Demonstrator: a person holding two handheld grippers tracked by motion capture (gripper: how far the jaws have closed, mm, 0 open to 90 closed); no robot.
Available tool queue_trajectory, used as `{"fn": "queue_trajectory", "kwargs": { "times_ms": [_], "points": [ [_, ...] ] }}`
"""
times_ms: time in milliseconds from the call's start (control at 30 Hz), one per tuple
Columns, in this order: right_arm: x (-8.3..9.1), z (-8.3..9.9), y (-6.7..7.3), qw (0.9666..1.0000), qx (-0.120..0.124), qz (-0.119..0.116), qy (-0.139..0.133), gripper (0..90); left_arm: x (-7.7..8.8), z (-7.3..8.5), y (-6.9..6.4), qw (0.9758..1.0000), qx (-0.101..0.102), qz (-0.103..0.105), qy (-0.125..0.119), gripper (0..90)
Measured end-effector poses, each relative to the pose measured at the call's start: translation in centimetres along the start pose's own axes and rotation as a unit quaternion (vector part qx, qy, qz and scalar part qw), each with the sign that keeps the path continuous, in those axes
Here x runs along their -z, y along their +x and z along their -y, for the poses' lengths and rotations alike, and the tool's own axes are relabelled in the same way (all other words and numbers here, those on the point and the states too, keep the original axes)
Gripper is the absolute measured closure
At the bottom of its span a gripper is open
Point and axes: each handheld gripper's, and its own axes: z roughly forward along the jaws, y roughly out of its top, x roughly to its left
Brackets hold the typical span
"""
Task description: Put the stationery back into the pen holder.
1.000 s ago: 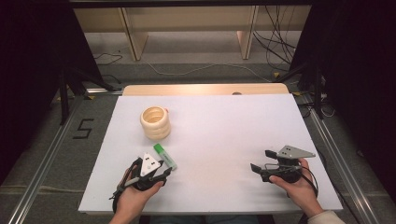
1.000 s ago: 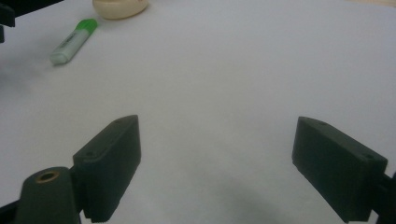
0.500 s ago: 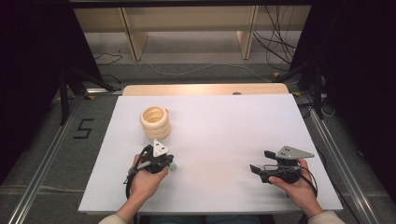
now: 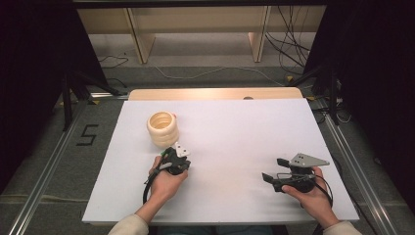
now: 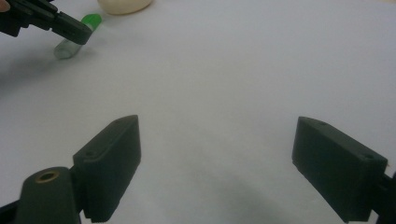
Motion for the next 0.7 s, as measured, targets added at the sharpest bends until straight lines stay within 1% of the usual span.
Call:
{"fn": "queue_trajectory", "kwargs": {
  "times_ms": [67, 100, 133, 233, 267, 367, 700],
  "points": [
    [0.00, 0.00, 0.00, 1.0000, 0.000, 0.000, 0.000, 16.5, -0.23, -0.04, -0.05, 1.0000, 0.001, 0.000, 0.003, 89.7],
    [0.01, 0.00, 0.01, 1.0000, 0.000, 0.000, 0.000, 16.5, -0.31, -0.07, -0.01, 1.0000, 0.002, 0.004, 0.007, 89.8],
    [0.01, 0.00, 0.01, 1.0000, 0.000, 0.000, 0.000, 16.5, -0.31, -0.07, -0.01, 1.0000, 0.002, 0.004, 0.007, 89.7],
    [0.02, 0.01, -0.01, 1.0000, 0.002, 0.000, -0.001, 16.5, -0.78, -0.10, 0.12, 0.9997, 0.002, 0.004, 0.023, 89.8],
    [0.01, 0.01, -0.01, 1.0000, 0.001, 0.000, -0.001, 16.5, -0.90, -0.09, 0.09, 0.9997, 0.002, 0.004, 0.025, 89.8],
    [0.02, 0.01, -0.01, 1.0000, 0.002, -0.001, -0.001, 16.5, -0.91, -0.15, 0.05, 0.9996, -0.003, 0.002, 0.028, 89.8],
    [0.02, 0.02, -0.02, 1.0000, 0.001, -0.001, -0.001, 16.5, -0.68, -0.04, 0.11, 0.9994, -0.002, 0.004, 0.035, 89.7]
  ]
}}
